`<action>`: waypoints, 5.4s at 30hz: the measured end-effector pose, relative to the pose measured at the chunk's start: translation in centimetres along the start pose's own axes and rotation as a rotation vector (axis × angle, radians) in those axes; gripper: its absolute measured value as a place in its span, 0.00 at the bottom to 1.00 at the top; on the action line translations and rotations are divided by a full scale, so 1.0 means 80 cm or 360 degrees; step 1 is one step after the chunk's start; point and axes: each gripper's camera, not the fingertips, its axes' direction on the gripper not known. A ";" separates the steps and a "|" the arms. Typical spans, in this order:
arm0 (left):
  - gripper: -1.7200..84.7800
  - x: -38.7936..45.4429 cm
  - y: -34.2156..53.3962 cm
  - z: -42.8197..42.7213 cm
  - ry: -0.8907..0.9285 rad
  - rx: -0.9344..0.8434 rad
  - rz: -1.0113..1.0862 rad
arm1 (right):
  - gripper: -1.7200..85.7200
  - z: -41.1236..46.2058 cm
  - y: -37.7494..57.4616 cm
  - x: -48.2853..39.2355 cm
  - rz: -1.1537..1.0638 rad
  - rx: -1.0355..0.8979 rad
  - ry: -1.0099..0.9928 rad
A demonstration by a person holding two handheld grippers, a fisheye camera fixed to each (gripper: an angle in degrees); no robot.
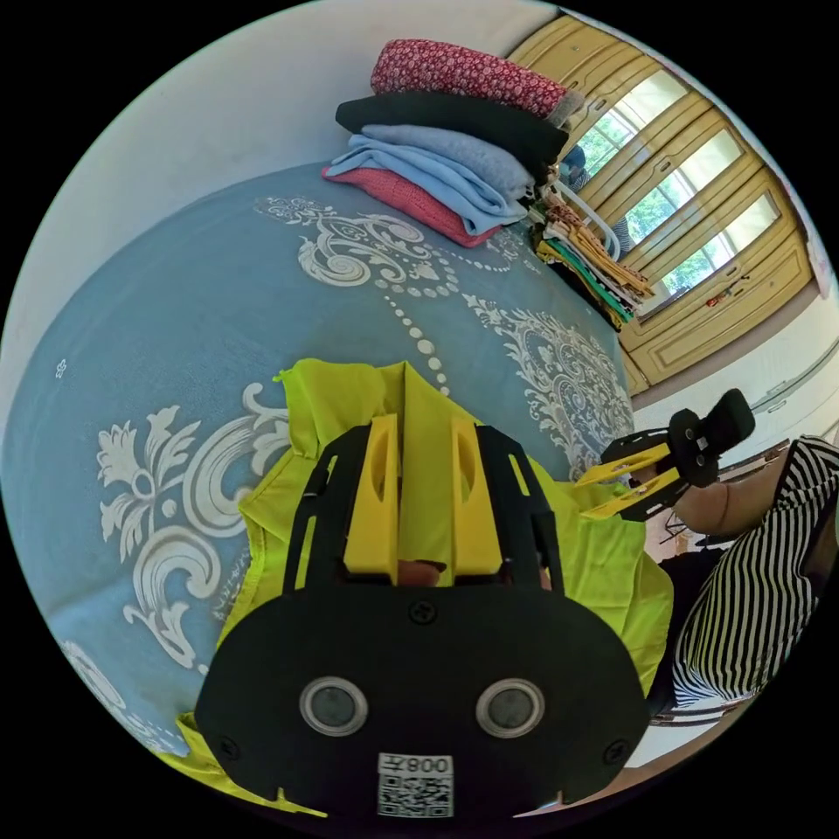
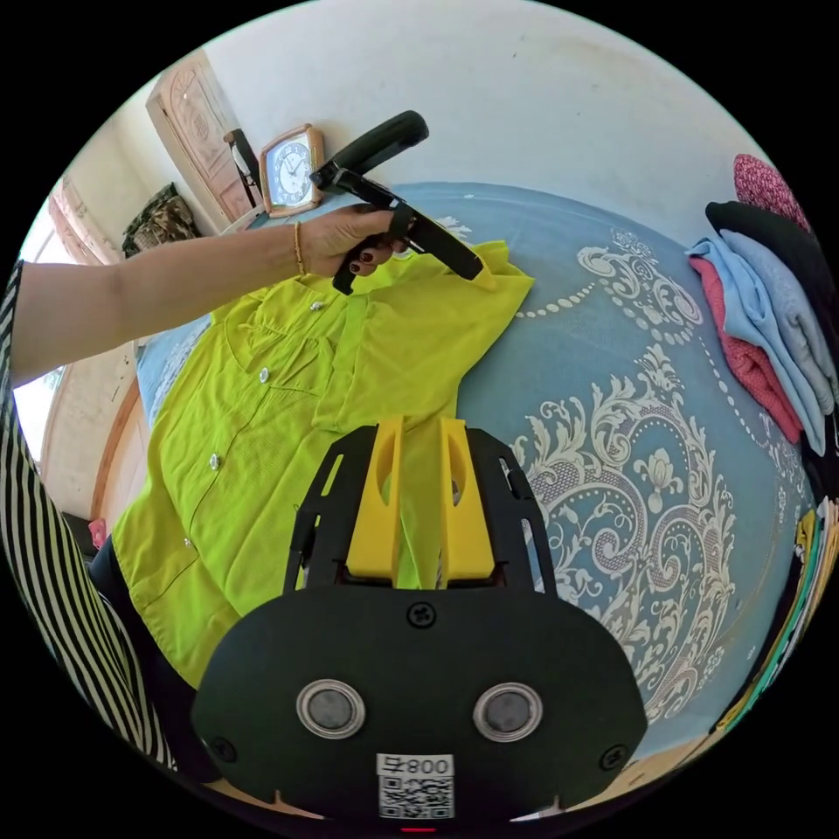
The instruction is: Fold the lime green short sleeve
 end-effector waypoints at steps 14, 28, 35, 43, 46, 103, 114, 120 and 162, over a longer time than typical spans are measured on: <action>0.03 0.019 -0.029 0.002 0.0123 0.0215 0.0049 | 0.03 -0.024 0.012 0.042 0.0306 0.0210 -0.0068; 0.10 0.004 -0.008 0.021 0.0266 0.0285 -0.0067 | 0.06 -0.043 0.016 0.067 0.0331 0.0259 -0.0178; 0.10 0.016 0.026 0.034 0.0080 0.0021 0.0016 | 0.10 -0.027 -0.004 0.037 0.0116 0.0025 0.0030; 0.04 0.021 0.031 0.043 0.0055 0.0116 0.0043 | 0.04 -0.048 -0.008 0.076 0.0346 0.0160 0.0040; 0.04 0.020 0.028 0.045 0.0098 0.0168 0.0053 | 0.04 -0.057 -0.001 0.103 0.0496 0.0237 -0.0132; 0.09 0.074 0.435 0.079 0.0203 0.0110 0.0002 | 0.02 -0.026 -0.251 0.071 0.0025 -0.0341 -0.0248; 0.10 0.084 0.550 0.029 0.0232 0.0215 -0.0080 | 0.02 -0.034 -0.261 0.011 0.0061 -0.0170 -0.0225; 0.10 0.084 0.650 -0.016 0.0131 0.0353 -0.0305 | 0.02 -0.003 -0.267 -0.011 0.0153 -0.0245 -0.0213; 0.10 0.142 1.195 -0.199 -0.1023 0.0596 -0.1466 | 0.12 0.238 -0.628 -0.709 -0.0998 -0.0555 -0.0675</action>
